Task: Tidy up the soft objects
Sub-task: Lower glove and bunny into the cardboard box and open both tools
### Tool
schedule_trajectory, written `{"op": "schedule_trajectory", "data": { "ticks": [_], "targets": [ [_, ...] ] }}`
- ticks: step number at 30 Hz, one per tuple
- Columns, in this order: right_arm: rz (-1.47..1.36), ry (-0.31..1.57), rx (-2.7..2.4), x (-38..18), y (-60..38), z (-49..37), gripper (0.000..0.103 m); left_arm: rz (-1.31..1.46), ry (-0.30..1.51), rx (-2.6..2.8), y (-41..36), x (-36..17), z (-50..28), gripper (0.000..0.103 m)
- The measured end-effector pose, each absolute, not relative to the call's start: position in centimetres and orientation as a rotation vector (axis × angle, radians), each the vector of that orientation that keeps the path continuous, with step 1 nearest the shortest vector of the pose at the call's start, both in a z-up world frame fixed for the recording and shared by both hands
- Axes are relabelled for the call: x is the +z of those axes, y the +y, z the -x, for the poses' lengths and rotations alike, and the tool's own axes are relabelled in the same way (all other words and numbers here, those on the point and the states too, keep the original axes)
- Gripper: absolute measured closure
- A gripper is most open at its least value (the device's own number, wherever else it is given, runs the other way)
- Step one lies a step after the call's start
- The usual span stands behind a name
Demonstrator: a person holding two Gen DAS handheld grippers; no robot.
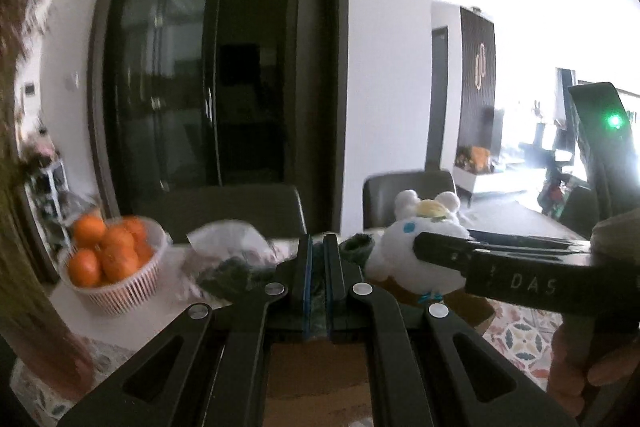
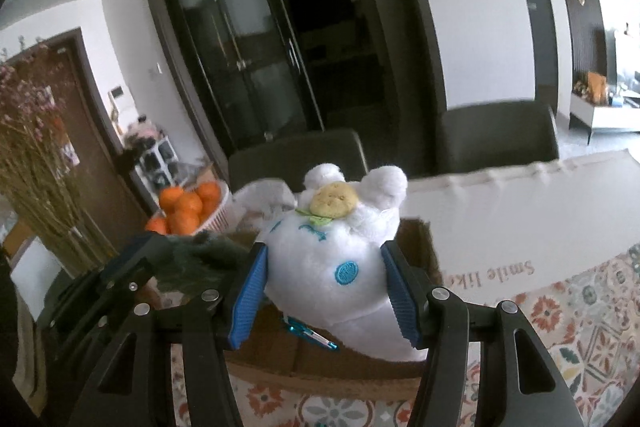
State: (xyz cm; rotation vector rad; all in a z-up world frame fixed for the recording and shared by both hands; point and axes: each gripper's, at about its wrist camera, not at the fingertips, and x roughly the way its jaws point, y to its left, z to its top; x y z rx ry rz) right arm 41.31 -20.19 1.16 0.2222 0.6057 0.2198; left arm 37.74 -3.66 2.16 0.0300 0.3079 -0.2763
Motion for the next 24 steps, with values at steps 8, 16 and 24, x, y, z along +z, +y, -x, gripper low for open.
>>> {"op": "schedule_trajectory", "data": {
  "ticks": [8, 16, 24],
  "targets": [
    [-0.236, 0.729, 0.235, -1.4, -20.4, -43.5, 0.024, 0.001, 0.497, -0.327, -4.0, -1.1, -40.8, 0.071],
    [-0.191, 0.678, 0.172, 0.6, -20.4, -41.1, 0.024, -0.026, 0.535, -0.262, -3.7, -0.6, -39.5, 0.063],
    [-0.149, 0.652, 0.142, 2.7, -20.7, -37.4, 0.024, -0.038, 0.565, -0.221, -3.3, 1.4, -36.1, 0.060]
  ]
}}
